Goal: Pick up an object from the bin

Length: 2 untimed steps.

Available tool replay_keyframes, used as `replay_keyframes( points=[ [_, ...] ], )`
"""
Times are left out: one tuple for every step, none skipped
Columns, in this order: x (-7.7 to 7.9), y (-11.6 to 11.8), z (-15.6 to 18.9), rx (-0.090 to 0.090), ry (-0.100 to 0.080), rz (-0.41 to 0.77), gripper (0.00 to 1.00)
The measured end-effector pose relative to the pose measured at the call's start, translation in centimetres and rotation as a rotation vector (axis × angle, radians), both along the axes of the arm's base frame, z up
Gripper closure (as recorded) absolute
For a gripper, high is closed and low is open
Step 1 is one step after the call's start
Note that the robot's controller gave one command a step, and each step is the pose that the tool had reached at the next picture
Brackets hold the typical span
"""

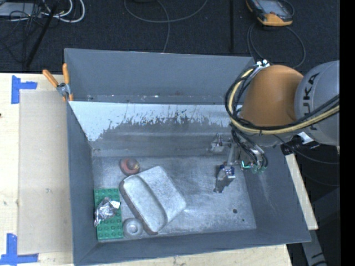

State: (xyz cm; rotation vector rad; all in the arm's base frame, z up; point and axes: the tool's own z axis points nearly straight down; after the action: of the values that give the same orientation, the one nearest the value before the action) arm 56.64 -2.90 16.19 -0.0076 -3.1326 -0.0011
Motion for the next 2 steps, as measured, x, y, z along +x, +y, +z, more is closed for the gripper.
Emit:
replay_keyframes(
  points=[
    [2.7,-5.7,-5.5,-0.002,-0.007,0.035,0.00],
    [1.8,-8.0,-8.9,0.002,-0.011,-0.105,0.00]
  ],
)
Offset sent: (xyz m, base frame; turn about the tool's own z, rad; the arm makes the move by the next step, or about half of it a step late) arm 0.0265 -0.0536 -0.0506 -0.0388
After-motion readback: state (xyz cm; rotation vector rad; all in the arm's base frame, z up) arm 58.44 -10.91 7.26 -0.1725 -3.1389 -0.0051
